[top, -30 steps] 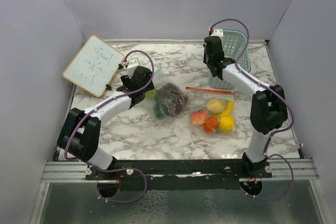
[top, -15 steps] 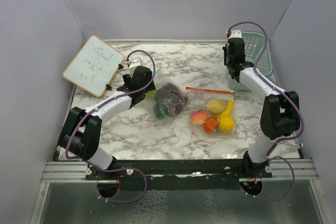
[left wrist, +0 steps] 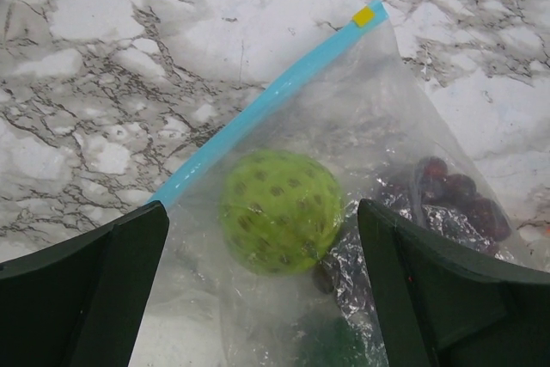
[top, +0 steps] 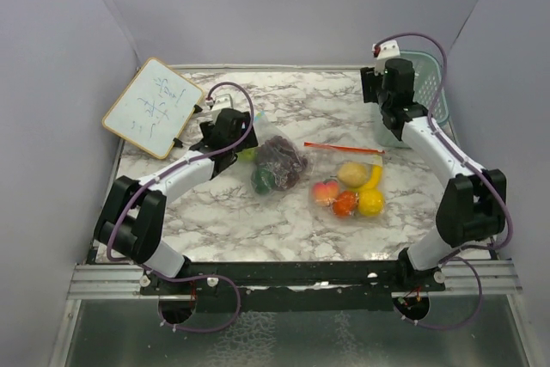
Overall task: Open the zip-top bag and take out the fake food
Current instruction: Move the bin to the center of the board, then pick up the zipper food storage bag at the center of the board.
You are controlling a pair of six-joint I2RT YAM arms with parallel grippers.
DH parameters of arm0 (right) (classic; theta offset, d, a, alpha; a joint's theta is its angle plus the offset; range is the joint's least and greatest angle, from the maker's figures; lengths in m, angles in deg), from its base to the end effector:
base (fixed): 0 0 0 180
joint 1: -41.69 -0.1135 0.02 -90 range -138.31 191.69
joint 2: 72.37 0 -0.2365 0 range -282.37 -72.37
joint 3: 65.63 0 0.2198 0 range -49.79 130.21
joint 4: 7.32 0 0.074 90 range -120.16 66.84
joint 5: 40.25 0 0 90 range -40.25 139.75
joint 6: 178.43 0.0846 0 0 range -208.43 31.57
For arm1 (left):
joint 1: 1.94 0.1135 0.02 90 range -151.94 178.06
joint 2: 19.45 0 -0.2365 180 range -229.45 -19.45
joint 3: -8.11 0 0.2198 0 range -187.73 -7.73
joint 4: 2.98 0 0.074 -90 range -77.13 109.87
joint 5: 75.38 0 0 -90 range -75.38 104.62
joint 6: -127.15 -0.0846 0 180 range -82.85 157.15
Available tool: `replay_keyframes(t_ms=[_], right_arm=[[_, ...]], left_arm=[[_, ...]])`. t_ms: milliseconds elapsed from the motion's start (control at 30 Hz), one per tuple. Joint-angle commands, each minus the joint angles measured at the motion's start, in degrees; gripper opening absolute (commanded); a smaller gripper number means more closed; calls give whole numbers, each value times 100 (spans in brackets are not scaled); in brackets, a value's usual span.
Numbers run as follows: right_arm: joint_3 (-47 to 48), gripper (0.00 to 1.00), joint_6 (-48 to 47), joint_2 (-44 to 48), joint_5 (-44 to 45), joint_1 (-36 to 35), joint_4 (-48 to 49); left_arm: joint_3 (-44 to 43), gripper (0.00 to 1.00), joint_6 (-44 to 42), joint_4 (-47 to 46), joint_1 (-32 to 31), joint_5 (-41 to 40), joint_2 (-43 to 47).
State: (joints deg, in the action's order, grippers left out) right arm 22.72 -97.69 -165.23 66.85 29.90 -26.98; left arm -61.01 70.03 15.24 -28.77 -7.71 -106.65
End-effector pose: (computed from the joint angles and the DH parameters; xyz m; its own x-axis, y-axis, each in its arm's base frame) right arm 0.3890 0.0558 0.2690 -0.4064 -0.2419 -0.8811 0.0019 0.9641 -0.2656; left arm 0.3180 -0.1248 0.1914 -0.5220 -0.2987 -0.7989 -0.1656 0.9543 -0.2486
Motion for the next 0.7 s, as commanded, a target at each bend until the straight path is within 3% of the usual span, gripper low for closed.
replay_keyframes(t_ms=[0,67,167,333,467,533,667], right_arm=[[25,66,336,754,-665,10,-1],[-89,67,601,1026,-1329,12,-25],[-293,69,1044,1237,-2403,-74,98],[-302,71,864,985,-1731,-1182,-203],[-866,71,1214,933,-2069,-1401,178],[-1061,71,1358,872,-2110,-1492,257],[-1418,73,1520,809,-2069,-1659,369]], left_arm=[[553,97,-304,-691,29,451,497],[973,96,-278,-1108,29,443,843],[1320,95,154,-1027,26,86,1210],[1852,99,807,-1078,95,-292,1643],[2080,98,1200,-1148,622,232,1400],[2418,97,1518,-1663,1010,953,1320],[3143,97,2138,-3015,1552,1647,1170]])
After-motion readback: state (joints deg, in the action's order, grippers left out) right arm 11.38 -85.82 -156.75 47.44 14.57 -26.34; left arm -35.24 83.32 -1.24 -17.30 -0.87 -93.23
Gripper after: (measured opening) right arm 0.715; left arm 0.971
